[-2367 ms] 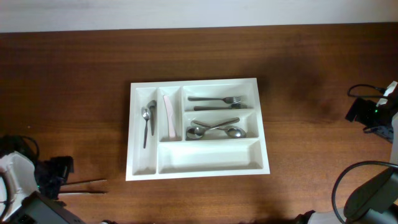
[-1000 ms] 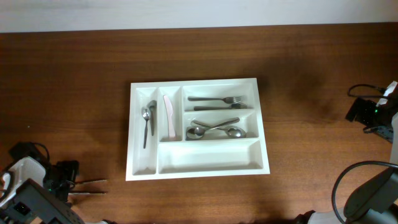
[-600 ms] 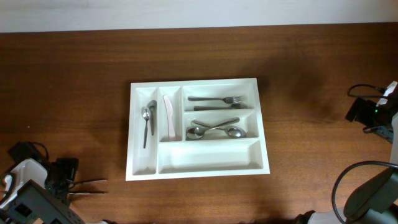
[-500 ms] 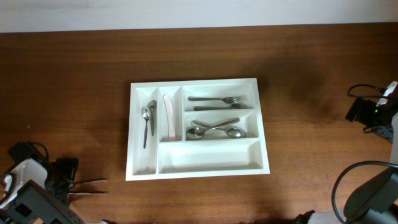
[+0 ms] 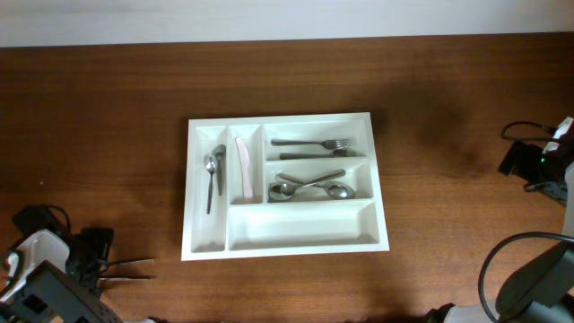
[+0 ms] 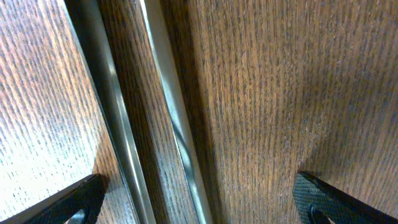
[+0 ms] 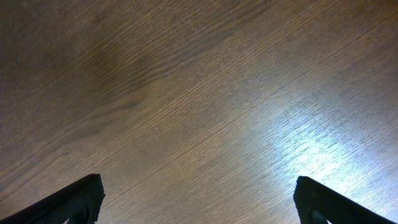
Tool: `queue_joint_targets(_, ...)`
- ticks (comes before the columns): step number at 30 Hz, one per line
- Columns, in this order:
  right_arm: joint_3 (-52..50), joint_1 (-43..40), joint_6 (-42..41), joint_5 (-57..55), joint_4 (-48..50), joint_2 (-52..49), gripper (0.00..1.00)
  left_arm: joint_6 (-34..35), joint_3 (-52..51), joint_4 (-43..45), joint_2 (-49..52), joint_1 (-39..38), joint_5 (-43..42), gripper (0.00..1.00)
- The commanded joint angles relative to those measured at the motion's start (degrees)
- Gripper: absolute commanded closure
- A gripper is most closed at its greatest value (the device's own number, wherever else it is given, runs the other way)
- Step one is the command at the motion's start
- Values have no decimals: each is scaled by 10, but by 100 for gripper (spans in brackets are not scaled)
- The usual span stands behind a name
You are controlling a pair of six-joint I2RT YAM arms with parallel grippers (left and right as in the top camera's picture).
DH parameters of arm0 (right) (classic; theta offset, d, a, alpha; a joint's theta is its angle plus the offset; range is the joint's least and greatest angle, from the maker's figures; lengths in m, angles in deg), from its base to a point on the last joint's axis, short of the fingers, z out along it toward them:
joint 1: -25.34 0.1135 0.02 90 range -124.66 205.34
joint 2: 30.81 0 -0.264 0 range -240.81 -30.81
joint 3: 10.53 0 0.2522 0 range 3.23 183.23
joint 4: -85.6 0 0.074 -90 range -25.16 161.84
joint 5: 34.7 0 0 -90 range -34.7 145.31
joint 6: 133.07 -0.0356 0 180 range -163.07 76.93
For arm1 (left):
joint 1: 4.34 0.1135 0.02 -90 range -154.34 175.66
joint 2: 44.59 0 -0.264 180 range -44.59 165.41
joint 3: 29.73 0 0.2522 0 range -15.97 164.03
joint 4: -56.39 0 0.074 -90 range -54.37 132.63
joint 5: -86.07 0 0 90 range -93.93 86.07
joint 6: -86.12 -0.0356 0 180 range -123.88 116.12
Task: Pack container
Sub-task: 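Lower the left gripper onto the tongs and close on them, then carry the tongs into the tray's bottom long compartment and lower them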
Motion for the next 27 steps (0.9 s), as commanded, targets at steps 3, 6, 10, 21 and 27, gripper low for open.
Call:
queue_joint_targets(3,0,-1,-4,-1,0,-3,1,-10,-33,-2,24,1,-11,20)
queue_joint_targets(6,0,-1,-4,-1,0,-3,1,-10,-33,-2,24,2,-11,48)
queue_joint_targets(10,0,-1,-4,-1,0,-3,1,-10,-33,-2,24,1,-11,67)
queue_joint_targets(21,0,-1,-4,-1,0,-3,1,-12,-28,-7,24,1,-11,82)
queue_joint_targets(27,0,-1,-4,0,0,-3,1,-67,18,-27,24,1,-11,93)
